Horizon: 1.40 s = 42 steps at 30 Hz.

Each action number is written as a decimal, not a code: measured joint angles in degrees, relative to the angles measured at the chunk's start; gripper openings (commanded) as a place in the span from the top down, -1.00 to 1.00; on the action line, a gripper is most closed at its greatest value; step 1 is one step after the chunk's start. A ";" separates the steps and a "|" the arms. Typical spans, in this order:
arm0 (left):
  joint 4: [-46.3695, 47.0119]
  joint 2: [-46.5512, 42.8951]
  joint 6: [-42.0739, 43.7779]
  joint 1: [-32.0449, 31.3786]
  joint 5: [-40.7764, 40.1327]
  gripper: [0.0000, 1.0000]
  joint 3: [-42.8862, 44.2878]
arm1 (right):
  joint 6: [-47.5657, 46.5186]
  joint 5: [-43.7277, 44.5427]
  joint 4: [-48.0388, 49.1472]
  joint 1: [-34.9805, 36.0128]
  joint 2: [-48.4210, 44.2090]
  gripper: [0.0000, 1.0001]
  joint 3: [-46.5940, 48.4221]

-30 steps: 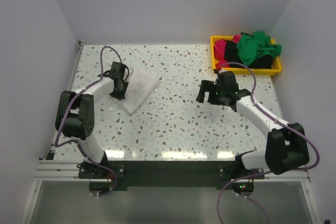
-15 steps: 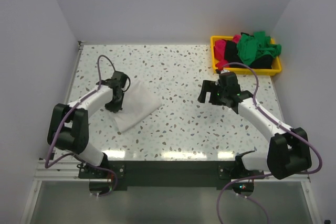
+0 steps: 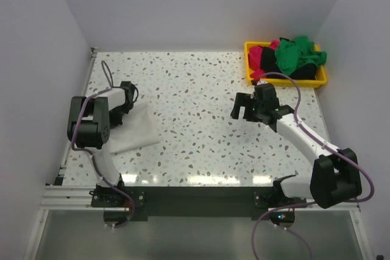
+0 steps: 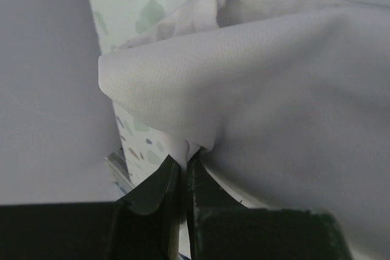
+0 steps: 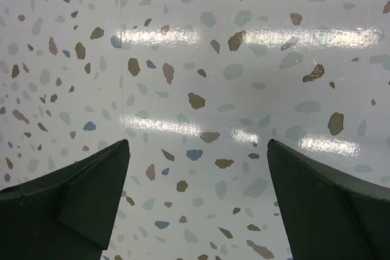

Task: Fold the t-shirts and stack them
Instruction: Neatly place the folded tshirt to the corner

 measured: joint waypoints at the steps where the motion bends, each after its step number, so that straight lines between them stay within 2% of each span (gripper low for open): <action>1: -0.13 1.70 -0.04 0.57 -2.14 1.00 1.09 | 0.00 0.02 0.00 0.00 0.00 -0.97 0.00; 6: 0.55 6.60 -0.13 5.14 -9.46 1.00 5.95 | -0.02 0.28 0.00 0.00 0.00 -0.97 0.00; 10: 2.97 6.80 2.23 7.34 -11.39 1.00 7.80 | -0.04 0.42 0.00 0.00 0.37 -0.97 0.00; 11: 4.02 6.80 3.13 7.41 -11.39 0.86 7.91 | -0.04 0.44 -0.02 0.00 0.52 -0.97 0.00; 13: 5.35 6.80 4.66 7.39 -11.47 0.31 7.93 | -0.07 0.44 -0.02 0.00 0.83 -0.97 0.00; 15: 5.79 6.82 5.16 7.43 -11.87 0.28 8.17 | -0.09 0.44 -0.04 0.00 1.07 -0.97 0.00; 17: 5.42 7.19 4.98 7.96 -12.50 0.12 9.57 | -0.13 0.44 -0.09 0.00 1.11 -0.97 0.00; 21: 3.19 9.29 1.38 10.38 -13.77 0.01 15.78 | -0.24 0.46 -0.13 0.00 1.11 -0.97 0.00; 24: 0.46 9.46 -2.08 11.87 -13.92 -0.21 19.71 | -0.24 0.48 -0.15 0.00 1.11 -0.97 0.00; 25: -0.17 9.25 -2.99 12.02 -13.49 -0.38 20.39 | -0.24 0.50 -0.15 0.00 1.11 -0.97 0.00; 27: -1.25 7.78 -4.50 11.74 -10.93 -0.65 21.00 | -0.24 0.55 -0.15 0.00 1.11 -0.97 0.00; 28: -2.01 6.62 -5.44 11.15 -9.18 -0.99 21.00 | -0.24 0.57 -0.15 0.00 1.11 -0.97 0.00; 31: -2.27 1.44 -8.04 6.64 -3.13 -1.00 20.28 | -0.24 0.90 -0.15 0.00 1.11 -0.97 0.00; 35: 1.99 -7.21 -10.58 -4.63 6.27 -1.00 15.89 | -0.24 1.42 -0.17 0.00 1.11 -0.97 0.00; 37: 7.17 -10.84 -12.22 -9.55 14.58 -1.00 12.17 | -0.24 1.44 -0.17 0.00 1.11 -0.97 0.00; 42: 19.08 -12.22 -15.37 -9.40 28.65 -1.00 3.58 | -0.24 1.57 -0.20 0.00 1.11 -0.97 0.00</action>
